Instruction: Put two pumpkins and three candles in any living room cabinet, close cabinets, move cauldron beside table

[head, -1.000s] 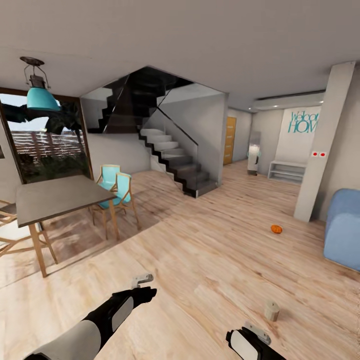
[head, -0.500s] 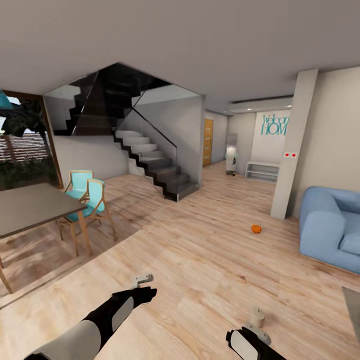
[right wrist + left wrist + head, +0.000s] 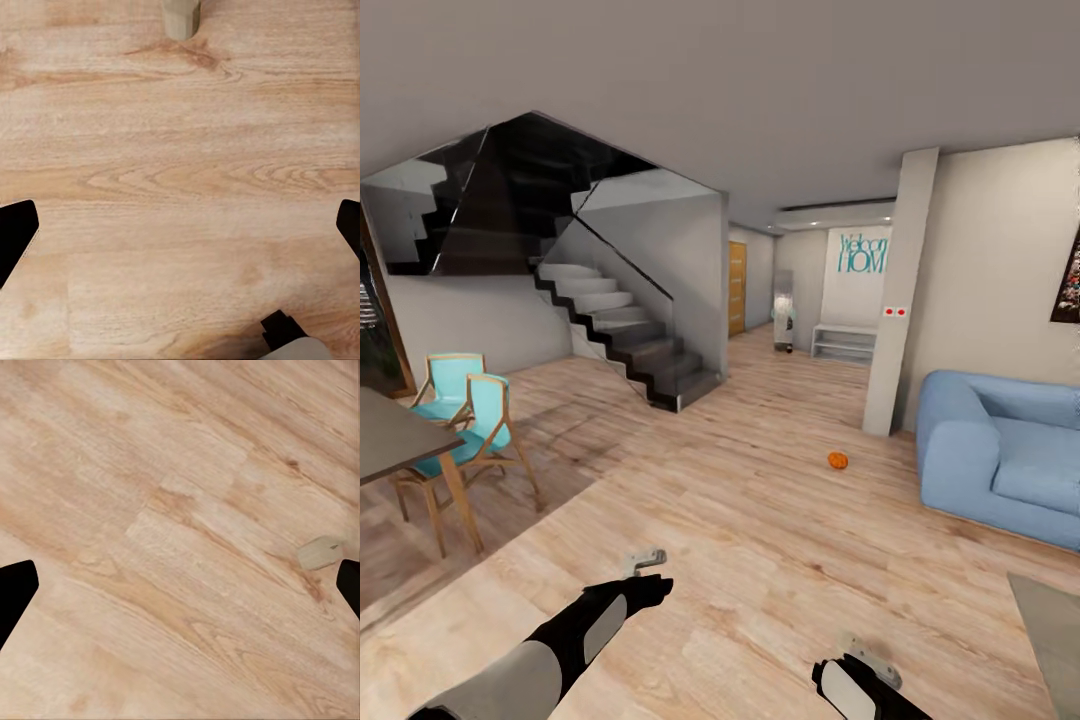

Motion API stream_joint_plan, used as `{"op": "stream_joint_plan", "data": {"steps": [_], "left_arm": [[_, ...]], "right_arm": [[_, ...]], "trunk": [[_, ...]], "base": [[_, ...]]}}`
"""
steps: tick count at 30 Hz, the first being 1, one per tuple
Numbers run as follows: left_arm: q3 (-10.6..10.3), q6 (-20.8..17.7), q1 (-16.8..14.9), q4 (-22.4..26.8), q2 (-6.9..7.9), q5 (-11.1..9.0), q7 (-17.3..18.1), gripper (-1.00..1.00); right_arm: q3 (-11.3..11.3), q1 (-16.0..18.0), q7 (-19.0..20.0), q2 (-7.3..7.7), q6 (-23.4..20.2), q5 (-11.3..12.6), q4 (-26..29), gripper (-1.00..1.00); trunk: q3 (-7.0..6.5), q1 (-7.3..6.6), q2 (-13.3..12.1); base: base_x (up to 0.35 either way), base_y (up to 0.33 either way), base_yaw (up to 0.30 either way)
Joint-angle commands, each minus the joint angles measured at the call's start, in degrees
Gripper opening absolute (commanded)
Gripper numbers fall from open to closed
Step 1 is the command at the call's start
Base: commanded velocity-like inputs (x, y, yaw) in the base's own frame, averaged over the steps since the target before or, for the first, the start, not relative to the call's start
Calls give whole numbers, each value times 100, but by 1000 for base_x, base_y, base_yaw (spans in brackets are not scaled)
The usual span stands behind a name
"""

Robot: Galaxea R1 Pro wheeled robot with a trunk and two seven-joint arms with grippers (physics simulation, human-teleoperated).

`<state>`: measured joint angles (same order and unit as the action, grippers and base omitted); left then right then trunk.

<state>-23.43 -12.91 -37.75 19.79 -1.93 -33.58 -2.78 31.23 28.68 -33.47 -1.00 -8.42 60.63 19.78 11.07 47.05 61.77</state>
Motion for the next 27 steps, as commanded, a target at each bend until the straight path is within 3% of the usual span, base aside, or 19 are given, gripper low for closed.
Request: {"op": "stream_joint_plan", "data": {"steps": [1, 10, 27], "left_arm": [[-39, -18, -4, -3, 6, -48, -29, 100], [-39, -15, -4, -36, 2, -44, -29, 100], [-39, -13, -4, -44, 2, -44, -29, 100]], "right_arm": [[39, 6, -37, 4, -37, 10, 8, 100], [33, 6, -37, 4, -36, 18, 8, 100], [26, 6, -37, 5, -37, 27, 0, 100]], "trunk": [[7, 4, 5], [26, 4, 5], [179, 4, 5]], "base": [[337, 0, -91], [337, 0, -30], [337, 0, -1]]}}
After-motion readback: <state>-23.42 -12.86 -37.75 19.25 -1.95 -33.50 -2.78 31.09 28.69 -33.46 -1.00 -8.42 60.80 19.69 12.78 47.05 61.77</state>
